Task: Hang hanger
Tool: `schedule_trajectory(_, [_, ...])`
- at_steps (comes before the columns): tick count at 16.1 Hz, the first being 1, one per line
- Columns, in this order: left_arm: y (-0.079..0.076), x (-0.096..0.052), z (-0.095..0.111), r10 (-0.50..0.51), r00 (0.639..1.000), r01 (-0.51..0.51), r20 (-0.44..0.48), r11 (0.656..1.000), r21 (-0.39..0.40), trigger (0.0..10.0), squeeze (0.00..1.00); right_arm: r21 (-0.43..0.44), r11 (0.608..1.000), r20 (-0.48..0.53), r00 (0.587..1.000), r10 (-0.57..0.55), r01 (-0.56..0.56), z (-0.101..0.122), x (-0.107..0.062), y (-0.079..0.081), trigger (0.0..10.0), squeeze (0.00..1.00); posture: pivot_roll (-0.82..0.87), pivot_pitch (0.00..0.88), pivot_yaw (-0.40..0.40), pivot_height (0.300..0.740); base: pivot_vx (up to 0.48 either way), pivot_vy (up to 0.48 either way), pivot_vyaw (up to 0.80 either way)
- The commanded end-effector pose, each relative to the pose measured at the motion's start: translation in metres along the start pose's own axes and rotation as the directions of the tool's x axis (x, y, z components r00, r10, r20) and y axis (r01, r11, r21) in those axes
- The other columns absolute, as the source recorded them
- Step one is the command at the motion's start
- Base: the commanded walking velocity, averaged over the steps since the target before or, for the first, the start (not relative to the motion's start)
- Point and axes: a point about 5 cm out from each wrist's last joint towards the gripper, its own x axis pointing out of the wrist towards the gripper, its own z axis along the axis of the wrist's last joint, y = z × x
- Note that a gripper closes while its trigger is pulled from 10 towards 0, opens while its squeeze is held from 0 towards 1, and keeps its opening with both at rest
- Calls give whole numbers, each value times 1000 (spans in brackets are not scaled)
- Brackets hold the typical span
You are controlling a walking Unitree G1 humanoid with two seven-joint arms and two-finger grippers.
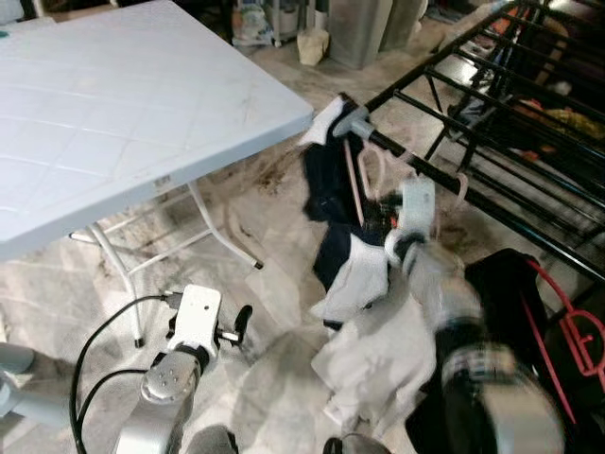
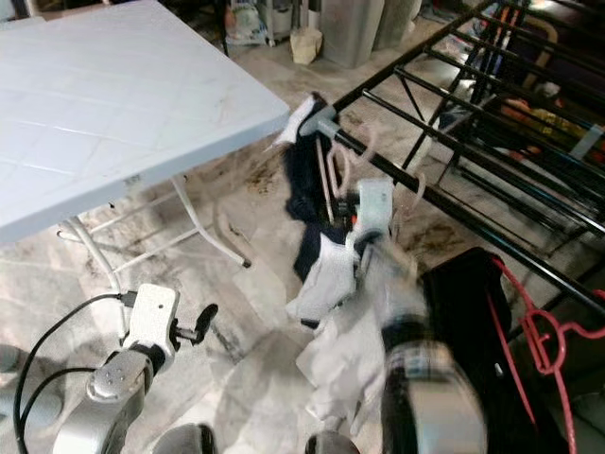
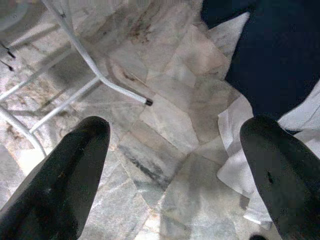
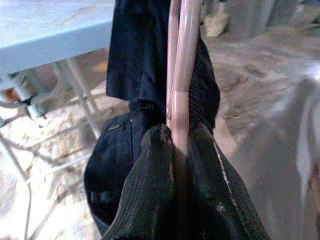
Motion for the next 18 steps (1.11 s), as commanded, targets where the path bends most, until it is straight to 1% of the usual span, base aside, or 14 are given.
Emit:
schedule_trajectory(1, [1,1,0,9,1000,-9,8,1000,-7,10000,0,10,997,122,990,-74,73,17,-9,-6,0,0,-11,32,-18,740,0,0,0])
schedule_trajectory(2, [2,2,4,25,999,-25,24,1000,-19,10000,0,-23,996,147,986,-78,82,13,-21,-7,0,0,-11,31,-18,740,0,0,0])
schedule_trajectory(3, [3,2,6,33,999,-32,35,999,-25,10000,0,-32,996,149,986,-75,81,7,-32,-6,0,0,-13,31,-16,740,0,0,0])
schedule_trajectory(4, [4,2,6,40,998,-39,42,999,-29,10000,0,-71,996,143,988,-50,61,1,-44,-4,0,0,-16,32,-16,740,0,0,0])
schedule_trajectory(5, [5,2,7,44,998,-43,47,999,-28,10000,0,-132,991,126,992,-3,20,-6,-55,-1,0,0,-20,33,-14,740,0,0,0])
schedule_trajectory(6, [6,2,7,44,998,-42,52,999,-30,10000,0,-152,988,110,994,21,-4,-11,-67,2,0,0,-24,35,-11,740,0,0,0])
schedule_trajectory(7, [6,3,8,43,997,-42,60,999,-29,10000,0,-210,976,103,992,78,-55,-15,-80,6,0,0,-28,37,-8,740,0,0,0])
schedule_trajectory(8, [6,5,10,44,997,-43,67,999,-27,10000,0,-242,967,98,990,104,-77,-16,-88,8,0,0,-33,39,-3,740,0,0,0])
schedule_trajectory(10, [6,6,12,44,996,-42,74,999,-24,10000,0,-279,958,86,992,90,-63,-16,-92,3,0,0,-35,40,0,740,0,0,0])
schedule_trajectory(12, [6,7,13,44,996,-43,77,999,-22,10000,0,-279,959,62,995,79,-59,-17,-92,-1,0,0,-34,41,1,740,0,0,0])
schedule_trajectory(14, [8,7,14,52,995,-50,81,998,-27,10000,0,-252,964,-79,994,69,-87,-33,-95,-7,0,0,-32,44,3,740,0,0,0])
schedule_trajectory(15, [8,7,14,53,995,-51,83,998,-27,10000,0,-274,954,-133,987,85,-119,-40,-96,-6,0,0,-29,51,4,740,0,0,0])
schedule_trajectory(17, [8,7,14,55,995,-52,82,998,-31,10000,0,-273,951,-199,976,91,-144,-50,-98,-7,0,0,-26,52,3,740,0,0,0])
schedule_trajectory(18, [8,7,14,53,995,-50,81,998,-33,10000,0,-274,950,-234,968,87,-152,-55,-99,-7,0,0,-26,53,4,740,-262,277,0])
